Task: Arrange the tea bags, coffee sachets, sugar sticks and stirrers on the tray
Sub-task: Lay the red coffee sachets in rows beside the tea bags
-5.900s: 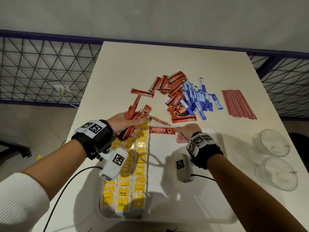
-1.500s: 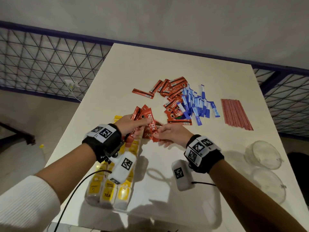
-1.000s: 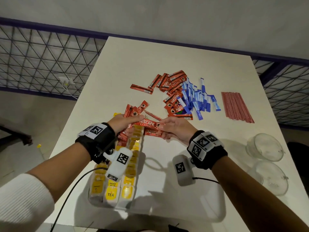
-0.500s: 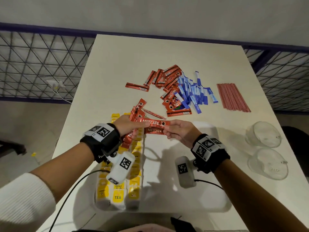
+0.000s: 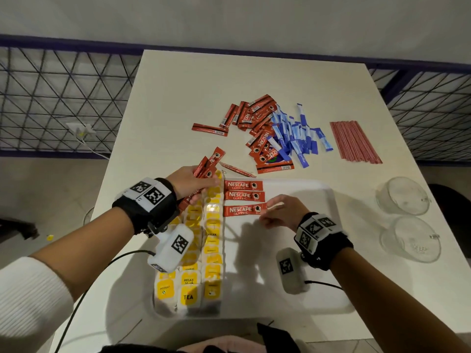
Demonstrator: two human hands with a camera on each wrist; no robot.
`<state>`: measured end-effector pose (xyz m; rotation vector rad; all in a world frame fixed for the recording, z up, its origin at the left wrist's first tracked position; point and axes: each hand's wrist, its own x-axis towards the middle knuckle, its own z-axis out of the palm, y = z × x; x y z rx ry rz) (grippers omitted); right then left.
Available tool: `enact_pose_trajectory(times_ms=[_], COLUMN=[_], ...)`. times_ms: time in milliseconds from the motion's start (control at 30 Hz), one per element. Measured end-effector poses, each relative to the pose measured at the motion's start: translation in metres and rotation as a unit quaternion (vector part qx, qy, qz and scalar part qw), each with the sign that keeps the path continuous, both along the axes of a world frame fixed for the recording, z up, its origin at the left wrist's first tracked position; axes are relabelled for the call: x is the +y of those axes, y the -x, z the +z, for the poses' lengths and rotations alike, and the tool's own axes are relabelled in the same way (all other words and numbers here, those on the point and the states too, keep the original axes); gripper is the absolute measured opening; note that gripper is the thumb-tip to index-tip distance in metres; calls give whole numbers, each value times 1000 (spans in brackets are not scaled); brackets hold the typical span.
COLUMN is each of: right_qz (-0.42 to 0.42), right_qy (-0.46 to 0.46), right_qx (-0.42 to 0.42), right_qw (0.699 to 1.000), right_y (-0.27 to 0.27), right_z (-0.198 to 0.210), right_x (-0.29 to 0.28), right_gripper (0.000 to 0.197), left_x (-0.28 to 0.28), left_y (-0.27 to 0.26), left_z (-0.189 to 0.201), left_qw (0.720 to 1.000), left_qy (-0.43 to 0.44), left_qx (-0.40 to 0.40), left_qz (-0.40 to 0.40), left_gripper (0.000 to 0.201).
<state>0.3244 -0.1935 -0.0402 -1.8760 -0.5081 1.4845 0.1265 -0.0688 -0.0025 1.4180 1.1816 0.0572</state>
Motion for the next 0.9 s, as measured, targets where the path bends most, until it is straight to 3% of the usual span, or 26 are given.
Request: enact_pose_trajectory(times_ms=[300,667,900], right_qz=[-2,76,175], right_qy=[68,98,124], right_qx=[-60,-141,-259], right_qw=[996,982,942], right_y=[4,8,17], right_z=[-4,-12,-3], right_x=[9,16,22], right_gripper=[19,14,48], left_x=[-3,-5,-8], left_y=[-2,-1,-2], left_z=[0,2,7], left_qw=[1000,1000,999], left_qy=[-9,-14,-17], left_qx=[7,-5,-7], left_qz=[-22,-22,-44], left_gripper=[32,25,14])
